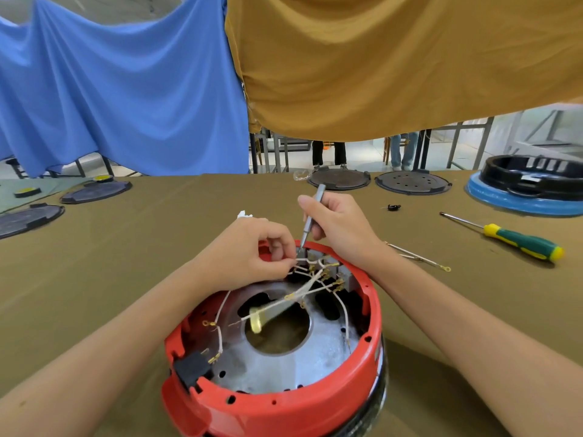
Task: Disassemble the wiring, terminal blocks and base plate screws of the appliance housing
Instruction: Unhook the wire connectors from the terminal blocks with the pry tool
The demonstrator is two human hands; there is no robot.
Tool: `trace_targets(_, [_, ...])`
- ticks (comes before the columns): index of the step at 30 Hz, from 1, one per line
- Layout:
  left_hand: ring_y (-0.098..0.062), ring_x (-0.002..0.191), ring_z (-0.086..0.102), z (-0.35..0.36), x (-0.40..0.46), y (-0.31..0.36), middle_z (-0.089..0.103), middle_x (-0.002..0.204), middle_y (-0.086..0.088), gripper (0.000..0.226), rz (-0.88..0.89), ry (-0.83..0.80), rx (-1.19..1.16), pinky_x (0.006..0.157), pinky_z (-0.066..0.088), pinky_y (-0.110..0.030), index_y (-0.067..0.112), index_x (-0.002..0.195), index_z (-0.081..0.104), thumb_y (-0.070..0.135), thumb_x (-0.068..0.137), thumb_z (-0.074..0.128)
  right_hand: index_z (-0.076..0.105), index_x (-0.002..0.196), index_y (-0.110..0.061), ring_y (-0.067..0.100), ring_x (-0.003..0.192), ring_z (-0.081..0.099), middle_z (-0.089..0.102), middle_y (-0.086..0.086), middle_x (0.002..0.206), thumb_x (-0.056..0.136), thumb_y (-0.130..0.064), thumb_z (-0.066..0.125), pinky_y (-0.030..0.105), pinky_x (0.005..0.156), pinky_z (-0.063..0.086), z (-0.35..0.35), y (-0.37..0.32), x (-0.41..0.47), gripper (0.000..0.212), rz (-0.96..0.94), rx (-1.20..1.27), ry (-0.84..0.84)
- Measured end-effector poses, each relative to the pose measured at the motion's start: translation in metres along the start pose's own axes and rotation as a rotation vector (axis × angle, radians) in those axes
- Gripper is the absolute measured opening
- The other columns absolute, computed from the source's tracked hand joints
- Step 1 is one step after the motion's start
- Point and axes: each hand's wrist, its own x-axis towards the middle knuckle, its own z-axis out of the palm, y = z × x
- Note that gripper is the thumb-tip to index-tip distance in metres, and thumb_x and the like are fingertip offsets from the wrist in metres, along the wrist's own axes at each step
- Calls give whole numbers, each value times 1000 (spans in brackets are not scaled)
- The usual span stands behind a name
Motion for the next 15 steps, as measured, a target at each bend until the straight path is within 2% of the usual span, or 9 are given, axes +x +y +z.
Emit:
trace_targets(3, [-7, 61, 57, 0, 0, 0, 61, 60, 9, 16, -35, -2, -62, 73, 50, -26, 20, 74, 68, 6, 78, 75, 59, 71, -7, 8, 47, 46, 52, -7, 47, 102, -31, 55, 24, 55, 44, 0, -1, 0, 39, 14, 63, 55])
trace_targets(6, [-5, 62, 56, -2, 0, -2, 61, 63, 9, 16, -85, 44, -155, 73, 50, -29, 18, 75, 67, 6, 82, 74, 62, 80, -6, 8, 47, 45, 52, -5, 50, 104, -31, 52, 18, 51, 42, -2, -3, -2, 36, 6, 173, 86])
trace_targets(8, [-5, 60, 53, -3, 1, -4, 60, 66, 7, 15, -124, 80, -222, 63, 48, -28, 15, 75, 65, 5, 84, 72, 64, 86, -6, 9, 50, 49, 55, -2, 54, 104, -29, 51, 20, 52, 44, -4, -6, -3, 32, 0, 223, 77])
trace_targets(10, [0, 54, 49, -3, 2, -6, 59, 66, 5, 14, -164, 116, -292, 56, 41, -15, 11, 77, 63, 4, 86, 71, 64, 88, -6, 13, 54, 52, 59, 1, 60, 104, -26, 51, 23, 55, 47, -6, -11, -5, 29, -10, 248, 45])
trace_targets(15, [0, 60, 50, -1, 3, -11, 59, 73, 7, 12, -197, 214, -204, 59, 41, -14, 13, 78, 61, 8, 85, 69, 63, 95, -7, 18, 65, 58, 67, 7, 77, 96, -35, 63, 30, 65, 55, -19, -29, -6, 27, 49, 252, -75])
